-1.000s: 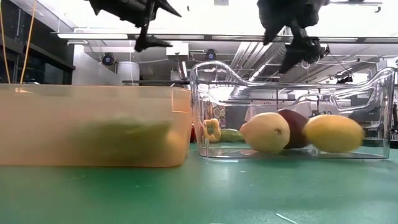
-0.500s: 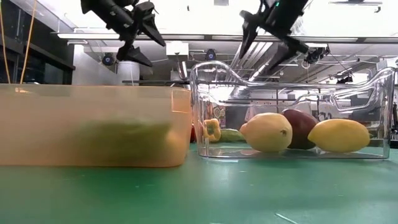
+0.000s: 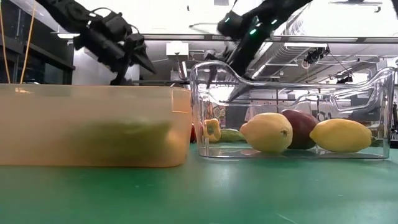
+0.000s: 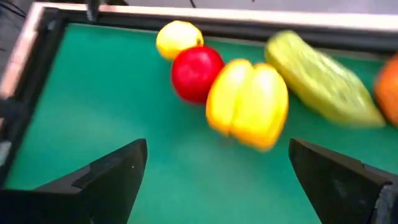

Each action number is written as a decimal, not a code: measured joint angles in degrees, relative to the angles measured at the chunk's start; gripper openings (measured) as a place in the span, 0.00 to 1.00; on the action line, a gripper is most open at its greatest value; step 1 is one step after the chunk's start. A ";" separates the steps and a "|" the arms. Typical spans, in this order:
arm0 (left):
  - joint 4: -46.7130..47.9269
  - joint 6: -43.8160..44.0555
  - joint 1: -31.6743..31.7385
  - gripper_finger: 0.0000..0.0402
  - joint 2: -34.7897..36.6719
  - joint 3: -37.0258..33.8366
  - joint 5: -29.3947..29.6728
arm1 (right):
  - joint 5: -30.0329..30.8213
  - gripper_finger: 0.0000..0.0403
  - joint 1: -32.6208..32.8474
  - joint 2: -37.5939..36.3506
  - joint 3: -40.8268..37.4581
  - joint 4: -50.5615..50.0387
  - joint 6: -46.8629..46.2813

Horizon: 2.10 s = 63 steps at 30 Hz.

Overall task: Sort produce into baskets
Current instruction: Put the yellow bell pepper into the orange bin

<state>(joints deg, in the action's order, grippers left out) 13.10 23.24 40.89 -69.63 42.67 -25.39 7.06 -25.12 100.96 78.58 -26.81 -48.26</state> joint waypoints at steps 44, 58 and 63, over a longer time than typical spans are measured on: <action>-6.82 1.80 -1.67 0.97 0.13 -2.57 4.02 | 1.98 0.75 1.22 17.28 27.80 -30.72 17.25; -7.01 -0.39 -2.35 0.97 0.13 -2.57 3.43 | 10.70 0.75 21.60 -1.14 23.04 -51.34 3.41; -7.03 1.86 -4.16 0.97 0.13 -2.57 3.43 | 10.50 0.75 27.75 -3.80 16.14 -51.25 -3.61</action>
<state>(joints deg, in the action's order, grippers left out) 6.07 25.10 36.73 -69.49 40.10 -21.96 17.57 2.63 97.16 94.71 -78.06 -51.87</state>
